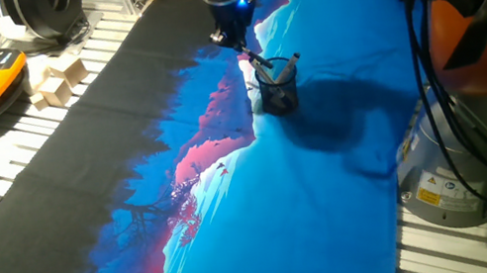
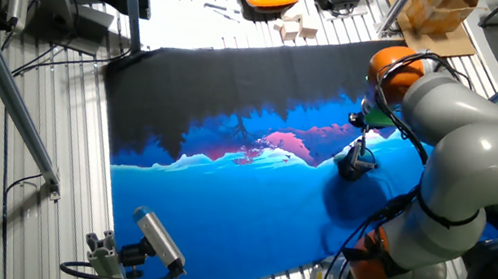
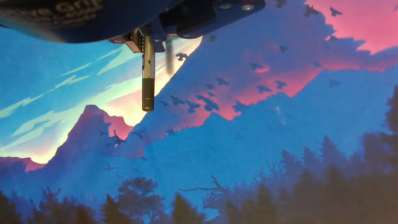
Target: Put the pen into the pen holder
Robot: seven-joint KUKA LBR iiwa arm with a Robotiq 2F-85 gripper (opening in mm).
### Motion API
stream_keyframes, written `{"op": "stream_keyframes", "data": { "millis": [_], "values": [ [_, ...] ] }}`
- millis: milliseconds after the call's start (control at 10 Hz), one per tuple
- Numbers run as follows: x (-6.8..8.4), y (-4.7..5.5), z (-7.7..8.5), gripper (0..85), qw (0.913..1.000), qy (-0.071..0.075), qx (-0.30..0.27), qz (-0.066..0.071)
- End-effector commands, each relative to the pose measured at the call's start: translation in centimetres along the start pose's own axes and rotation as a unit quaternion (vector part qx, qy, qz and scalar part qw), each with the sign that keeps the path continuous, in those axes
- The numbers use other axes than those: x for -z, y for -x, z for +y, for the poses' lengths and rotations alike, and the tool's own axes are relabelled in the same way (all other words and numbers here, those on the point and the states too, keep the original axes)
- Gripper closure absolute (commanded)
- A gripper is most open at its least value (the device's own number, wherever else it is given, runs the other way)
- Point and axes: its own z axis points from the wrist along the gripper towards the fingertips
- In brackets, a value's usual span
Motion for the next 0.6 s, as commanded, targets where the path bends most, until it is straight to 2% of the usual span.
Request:
{"op": "stream_keyframes", "data": {
  "millis": [0,200,500],
  "values": [
    [0.01,-0.01,0.02,85.0,0.9999,-0.007,-0.004,-0.007],
    [0.01,-0.01,0.02,85.0,0.9997,-0.014,-0.016,-0.014],
    [0.01,-0.01,0.02,85.0,0.9995,-0.017,-0.020,-0.016]
  ]
}}
